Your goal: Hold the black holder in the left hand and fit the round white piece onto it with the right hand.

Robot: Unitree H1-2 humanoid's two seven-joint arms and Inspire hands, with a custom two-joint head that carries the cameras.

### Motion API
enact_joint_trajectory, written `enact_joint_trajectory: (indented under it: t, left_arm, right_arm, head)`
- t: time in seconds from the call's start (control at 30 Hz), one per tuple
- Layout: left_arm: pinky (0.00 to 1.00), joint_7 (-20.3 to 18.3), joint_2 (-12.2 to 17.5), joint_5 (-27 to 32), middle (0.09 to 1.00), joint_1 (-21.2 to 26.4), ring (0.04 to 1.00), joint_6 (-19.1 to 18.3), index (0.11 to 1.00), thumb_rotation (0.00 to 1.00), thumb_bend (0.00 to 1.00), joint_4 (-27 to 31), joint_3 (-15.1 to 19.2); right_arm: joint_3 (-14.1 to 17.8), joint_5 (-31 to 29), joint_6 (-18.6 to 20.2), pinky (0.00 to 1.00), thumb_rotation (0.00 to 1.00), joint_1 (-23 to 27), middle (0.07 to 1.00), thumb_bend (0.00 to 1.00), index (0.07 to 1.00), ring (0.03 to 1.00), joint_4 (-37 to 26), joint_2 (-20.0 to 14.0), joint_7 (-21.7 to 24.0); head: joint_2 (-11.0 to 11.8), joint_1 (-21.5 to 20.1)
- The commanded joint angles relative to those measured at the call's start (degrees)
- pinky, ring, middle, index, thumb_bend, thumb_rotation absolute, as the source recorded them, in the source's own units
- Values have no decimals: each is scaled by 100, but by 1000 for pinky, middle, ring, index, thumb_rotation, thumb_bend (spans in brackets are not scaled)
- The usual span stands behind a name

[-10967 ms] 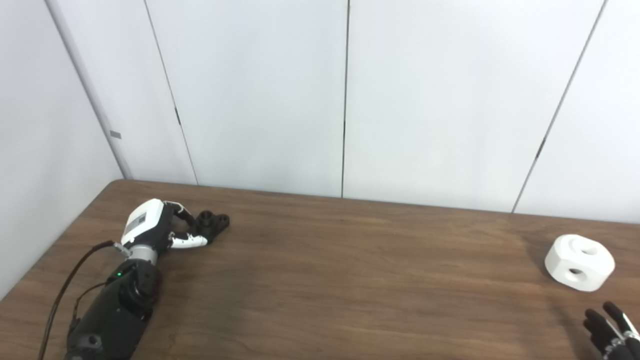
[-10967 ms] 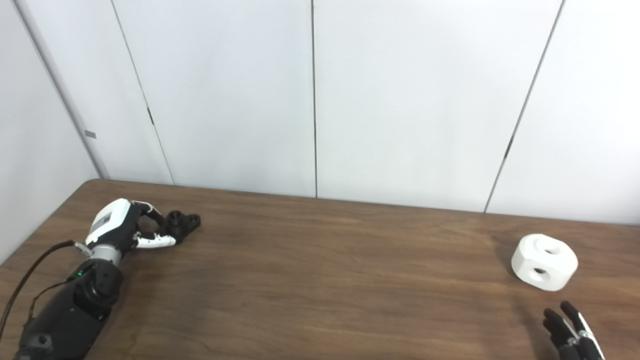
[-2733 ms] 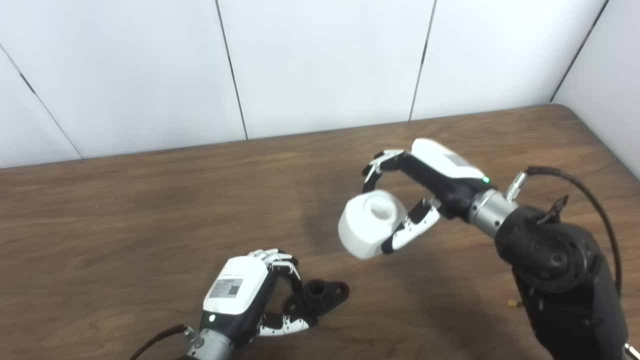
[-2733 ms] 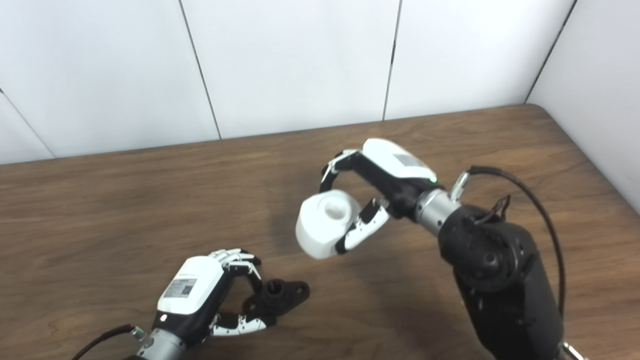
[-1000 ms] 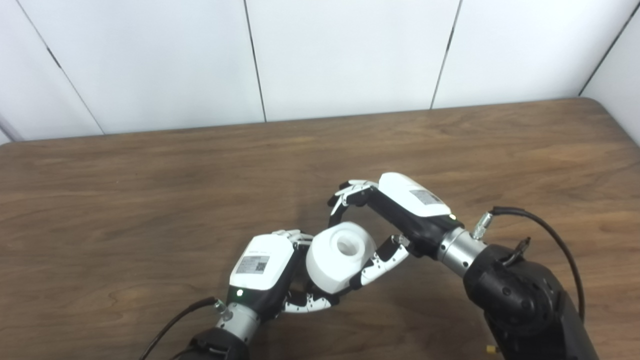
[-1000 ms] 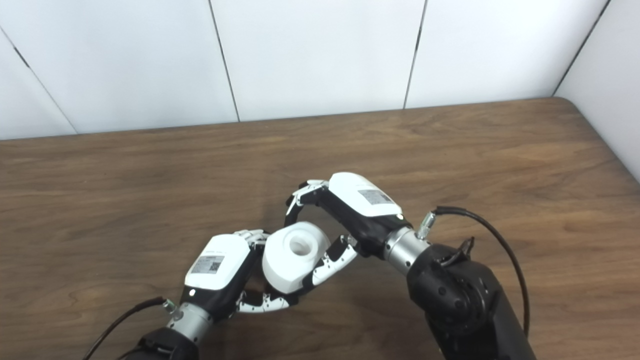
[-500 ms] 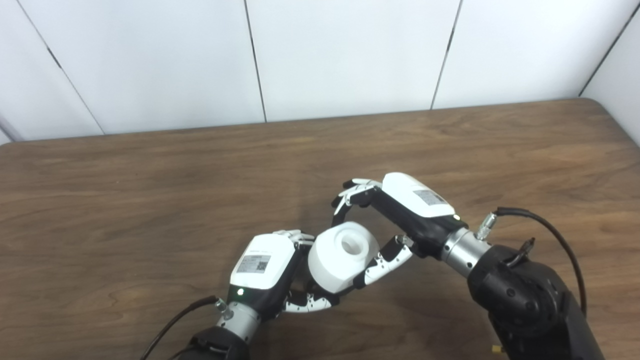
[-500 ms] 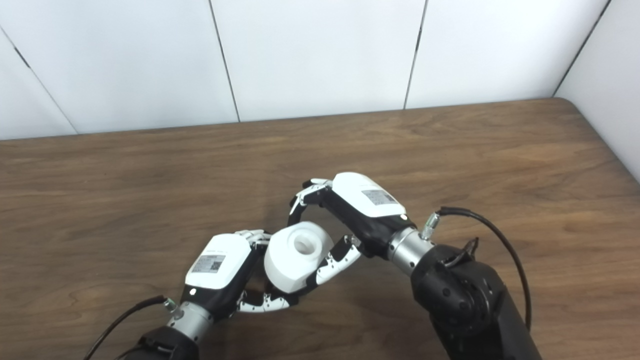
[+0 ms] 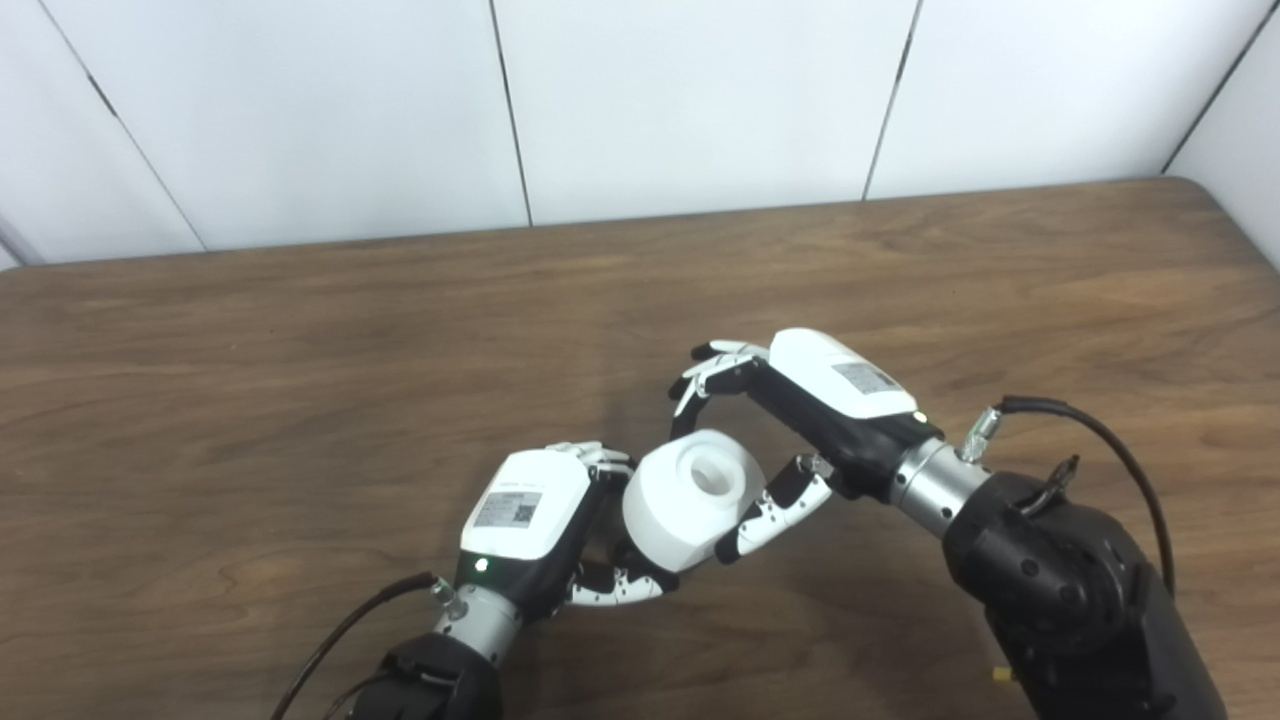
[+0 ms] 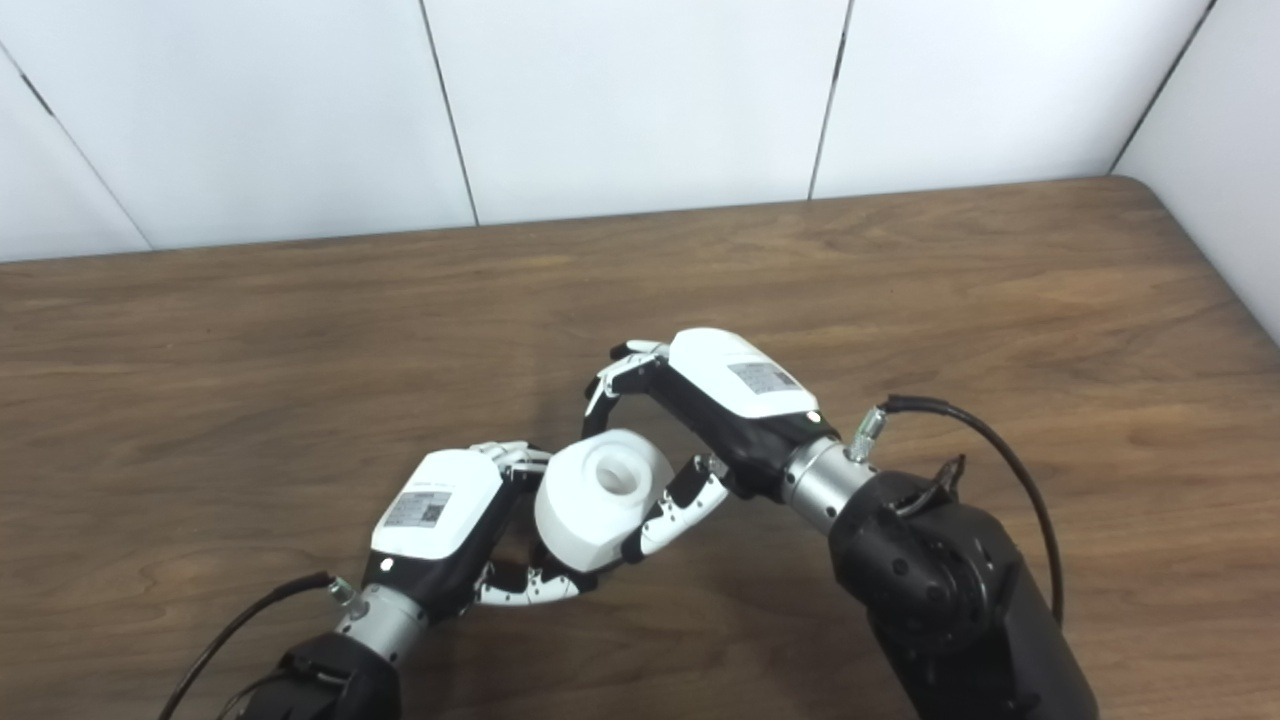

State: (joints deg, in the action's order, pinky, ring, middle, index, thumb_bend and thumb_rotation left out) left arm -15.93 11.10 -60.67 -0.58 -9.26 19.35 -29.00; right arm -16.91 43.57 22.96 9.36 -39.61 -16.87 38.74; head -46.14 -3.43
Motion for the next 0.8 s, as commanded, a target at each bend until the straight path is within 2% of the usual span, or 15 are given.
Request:
enact_joint_trajectory:
  t: [0.0, 0.4, 0.77]
  left_arm:
    - [842, -359, 17, 11, 759, -82, 829, 42, 485, 52, 523, -143, -152]
    - [838, -359, 4, 3, 761, -71, 829, 39, 484, 52, 523, -153, -160]
    - [839, -414, -19, -21, 760, -47, 830, 19, 485, 52, 523, -136, -176]
  right_arm:
    - [-40, 25, 15, 741, 135, 101, 762, 525, 481, 896, -103, -76, 177]
    - [-208, 102, 65, 758, 134, 3, 774, 525, 481, 916, 9, 17, 193]
    - [-494, 219, -141, 799, 133, -101, 776, 524, 482, 906, 255, 49, 43]
  head:
    - [-2, -6]
    - [-14, 9]
    - [-16, 7]
